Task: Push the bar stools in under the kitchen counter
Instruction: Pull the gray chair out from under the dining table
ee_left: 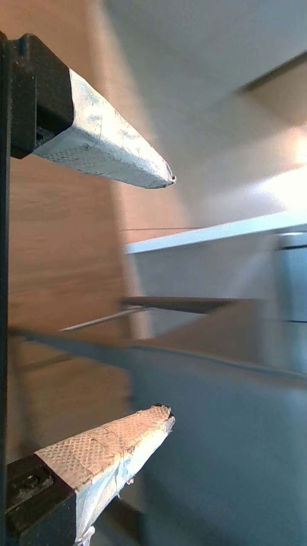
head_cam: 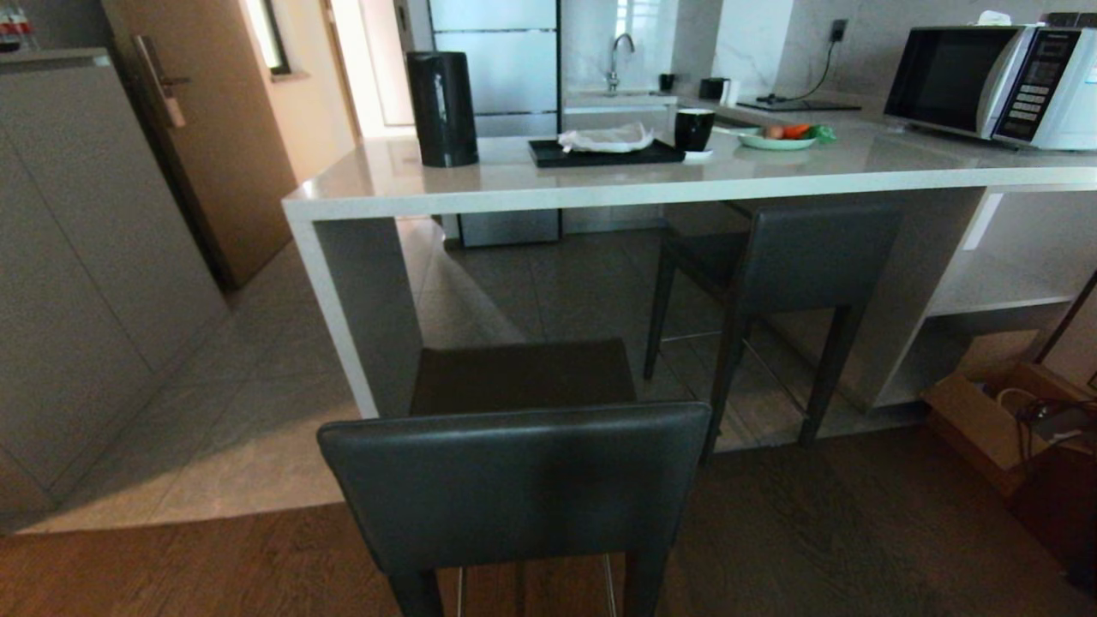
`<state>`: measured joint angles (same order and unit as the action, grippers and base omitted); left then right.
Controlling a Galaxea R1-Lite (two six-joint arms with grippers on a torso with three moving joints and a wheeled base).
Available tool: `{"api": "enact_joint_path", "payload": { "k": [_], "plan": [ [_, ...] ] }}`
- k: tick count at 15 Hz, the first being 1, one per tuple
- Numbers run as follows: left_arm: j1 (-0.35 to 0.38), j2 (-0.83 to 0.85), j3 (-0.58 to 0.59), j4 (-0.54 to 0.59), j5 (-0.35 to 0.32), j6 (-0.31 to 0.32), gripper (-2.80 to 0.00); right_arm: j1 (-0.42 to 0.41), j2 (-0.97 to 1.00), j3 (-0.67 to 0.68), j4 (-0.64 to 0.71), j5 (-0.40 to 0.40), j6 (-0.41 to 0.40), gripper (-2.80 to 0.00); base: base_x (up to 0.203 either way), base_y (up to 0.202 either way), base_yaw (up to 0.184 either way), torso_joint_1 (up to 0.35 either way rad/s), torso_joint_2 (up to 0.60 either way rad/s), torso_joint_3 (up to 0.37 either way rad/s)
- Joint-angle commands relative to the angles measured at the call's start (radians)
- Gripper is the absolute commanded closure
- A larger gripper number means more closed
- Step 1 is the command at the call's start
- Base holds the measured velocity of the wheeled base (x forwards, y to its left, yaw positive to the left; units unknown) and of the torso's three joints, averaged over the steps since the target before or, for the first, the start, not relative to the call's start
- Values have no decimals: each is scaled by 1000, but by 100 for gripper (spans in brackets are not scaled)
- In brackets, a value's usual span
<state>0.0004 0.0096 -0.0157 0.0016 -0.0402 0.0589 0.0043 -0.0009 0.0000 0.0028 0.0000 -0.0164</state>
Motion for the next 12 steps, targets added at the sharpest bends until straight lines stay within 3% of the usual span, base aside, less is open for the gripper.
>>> {"api": "enact_joint_path", "payload": {
  "k": [1,4,12],
  "plan": [
    [-1,-3,12,17,19,25,-280,0,1,0,0,0,0,-280,0,0,0,0,0,0],
    [0,-3,17,3,10,73,-280,0,1,0,0,1,0,-280,0,0,0,0,0,0],
    [-1,-3,17,2,13,46,-280,0,1,0,0,0,1,-280,0,0,0,0,0,0]
  ]
}}
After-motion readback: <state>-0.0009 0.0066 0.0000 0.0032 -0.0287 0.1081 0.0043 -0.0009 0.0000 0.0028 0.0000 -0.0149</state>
